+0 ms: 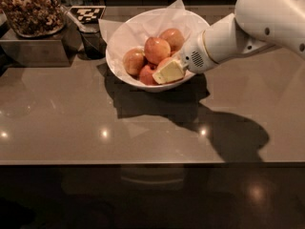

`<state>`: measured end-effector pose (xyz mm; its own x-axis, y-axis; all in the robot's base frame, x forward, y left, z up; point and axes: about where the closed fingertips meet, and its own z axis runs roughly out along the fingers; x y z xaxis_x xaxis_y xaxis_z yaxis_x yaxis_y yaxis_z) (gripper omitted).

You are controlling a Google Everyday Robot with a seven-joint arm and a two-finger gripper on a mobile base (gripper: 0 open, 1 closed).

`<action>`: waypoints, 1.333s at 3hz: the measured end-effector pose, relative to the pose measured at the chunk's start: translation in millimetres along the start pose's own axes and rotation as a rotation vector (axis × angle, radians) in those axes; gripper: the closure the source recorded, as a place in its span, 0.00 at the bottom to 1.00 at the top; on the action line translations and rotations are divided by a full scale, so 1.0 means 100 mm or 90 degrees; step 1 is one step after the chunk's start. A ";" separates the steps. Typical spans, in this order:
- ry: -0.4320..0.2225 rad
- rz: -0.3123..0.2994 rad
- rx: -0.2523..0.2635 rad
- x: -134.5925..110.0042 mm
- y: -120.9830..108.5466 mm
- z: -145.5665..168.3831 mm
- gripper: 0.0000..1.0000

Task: Pick apple from white bowl

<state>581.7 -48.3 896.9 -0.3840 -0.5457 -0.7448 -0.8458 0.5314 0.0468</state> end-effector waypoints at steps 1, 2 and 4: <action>-0.011 -0.004 -0.021 -0.02 0.07 0.01 0.86; -0.070 -0.002 -0.047 -0.12 0.09 -0.21 1.00; -0.325 -0.034 -0.174 -0.40 0.10 -1.19 1.00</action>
Offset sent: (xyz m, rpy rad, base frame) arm -0.0186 -0.0233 0.0614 0.2786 -0.0543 0.0686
